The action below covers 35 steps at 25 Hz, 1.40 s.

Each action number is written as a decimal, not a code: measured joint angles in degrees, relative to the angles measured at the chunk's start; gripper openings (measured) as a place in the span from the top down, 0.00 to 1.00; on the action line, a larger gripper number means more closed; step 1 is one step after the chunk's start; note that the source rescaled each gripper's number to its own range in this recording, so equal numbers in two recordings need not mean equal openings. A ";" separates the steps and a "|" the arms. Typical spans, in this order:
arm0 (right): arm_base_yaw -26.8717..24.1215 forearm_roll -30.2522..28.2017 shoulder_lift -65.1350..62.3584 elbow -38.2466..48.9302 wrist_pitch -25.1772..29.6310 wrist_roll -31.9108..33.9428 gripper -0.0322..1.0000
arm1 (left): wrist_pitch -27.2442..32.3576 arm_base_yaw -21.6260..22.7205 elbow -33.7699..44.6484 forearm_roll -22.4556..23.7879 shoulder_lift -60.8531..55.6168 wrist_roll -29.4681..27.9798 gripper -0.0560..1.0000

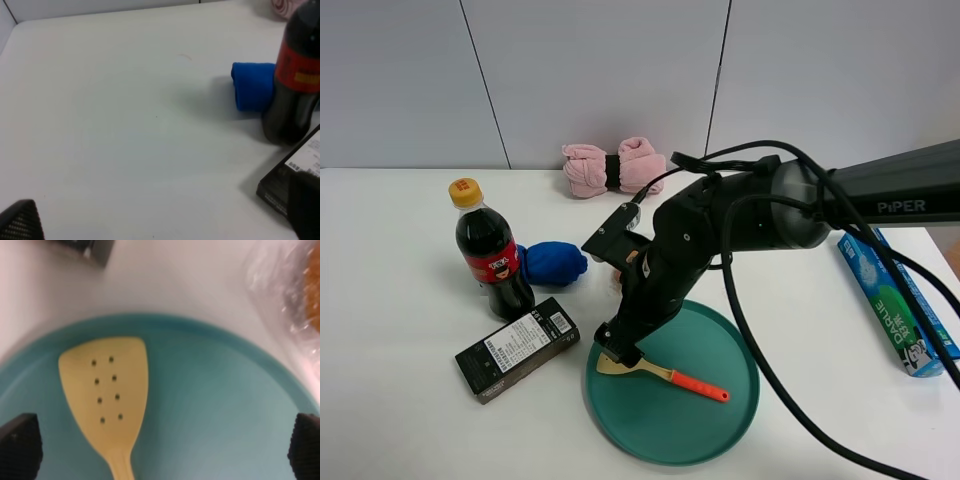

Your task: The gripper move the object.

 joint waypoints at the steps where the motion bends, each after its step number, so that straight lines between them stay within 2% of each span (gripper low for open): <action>1: -0.12 -0.31 -0.05 0.00 -0.47 0.94 0.00 | 0.00 0.00 0.00 0.00 0.00 0.00 0.00; 8: -3.58 -2.60 -3.90 0.00 -2.23 4.36 0.00 | 0.00 0.00 0.00 0.00 0.00 0.00 0.00; 16: -10.62 -3.35 -8.57 0.00 -2.81 5.57 0.00 | 0.00 0.00 0.00 0.00 0.00 0.00 0.00; 30: -29.26 -7.26 -17.59 0.00 -3.15 5.57 0.00 | 0.00 0.00 0.00 0.04 0.00 0.00 0.00; 35: -35.66 -9.05 -20.15 0.00 -1.44 5.57 0.00 | 0.00 0.00 0.00 0.04 0.00 0.00 0.00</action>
